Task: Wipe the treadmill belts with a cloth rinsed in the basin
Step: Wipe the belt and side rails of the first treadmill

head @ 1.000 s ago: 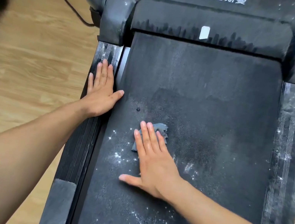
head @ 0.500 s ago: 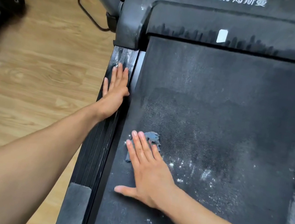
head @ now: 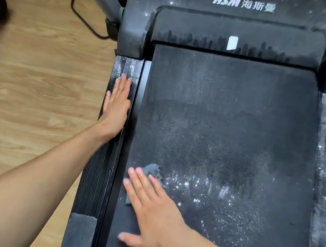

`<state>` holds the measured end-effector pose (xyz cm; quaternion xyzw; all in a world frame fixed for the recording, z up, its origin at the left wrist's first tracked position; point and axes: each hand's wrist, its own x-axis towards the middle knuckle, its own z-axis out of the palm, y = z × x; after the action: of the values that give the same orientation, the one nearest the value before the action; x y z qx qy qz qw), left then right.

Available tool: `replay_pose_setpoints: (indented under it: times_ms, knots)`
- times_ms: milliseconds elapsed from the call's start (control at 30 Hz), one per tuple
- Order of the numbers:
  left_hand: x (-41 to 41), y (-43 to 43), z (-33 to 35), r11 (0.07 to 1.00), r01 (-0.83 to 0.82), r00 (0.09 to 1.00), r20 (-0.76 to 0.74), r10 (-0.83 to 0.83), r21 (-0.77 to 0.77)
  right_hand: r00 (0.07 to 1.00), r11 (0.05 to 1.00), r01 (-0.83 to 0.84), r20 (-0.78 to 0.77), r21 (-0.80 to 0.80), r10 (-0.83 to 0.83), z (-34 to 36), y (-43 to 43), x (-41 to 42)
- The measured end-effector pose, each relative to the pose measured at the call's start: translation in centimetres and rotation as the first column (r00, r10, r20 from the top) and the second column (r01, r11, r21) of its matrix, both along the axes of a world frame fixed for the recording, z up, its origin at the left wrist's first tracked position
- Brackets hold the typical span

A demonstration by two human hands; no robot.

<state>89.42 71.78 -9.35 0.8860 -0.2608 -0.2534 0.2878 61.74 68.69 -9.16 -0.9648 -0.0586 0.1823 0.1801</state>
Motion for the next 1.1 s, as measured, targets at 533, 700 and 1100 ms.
replay_pose_setpoints:
  times_ms: [533,700,1100]
  knots:
    - [-1.2,0.5,-0.5,0.977,0.019,0.85,0.512,-0.127,0.211,0.977,0.906,0.212,-0.094,0.367,-0.19,4.0,-7.6,4.2]
    - [-1.3,0.5,-0.8,0.983,0.028,0.846,0.519,-0.119,0.179,0.761,0.623,0.631,-0.211,0.462,-0.614,7.7,-17.0,4.8]
    - [-1.4,0.1,-1.8,0.997,-0.011,0.828,0.56,-0.033,0.075,0.654,0.602,0.749,0.165,-0.277,-0.738,5.4,-37.1,-0.5]
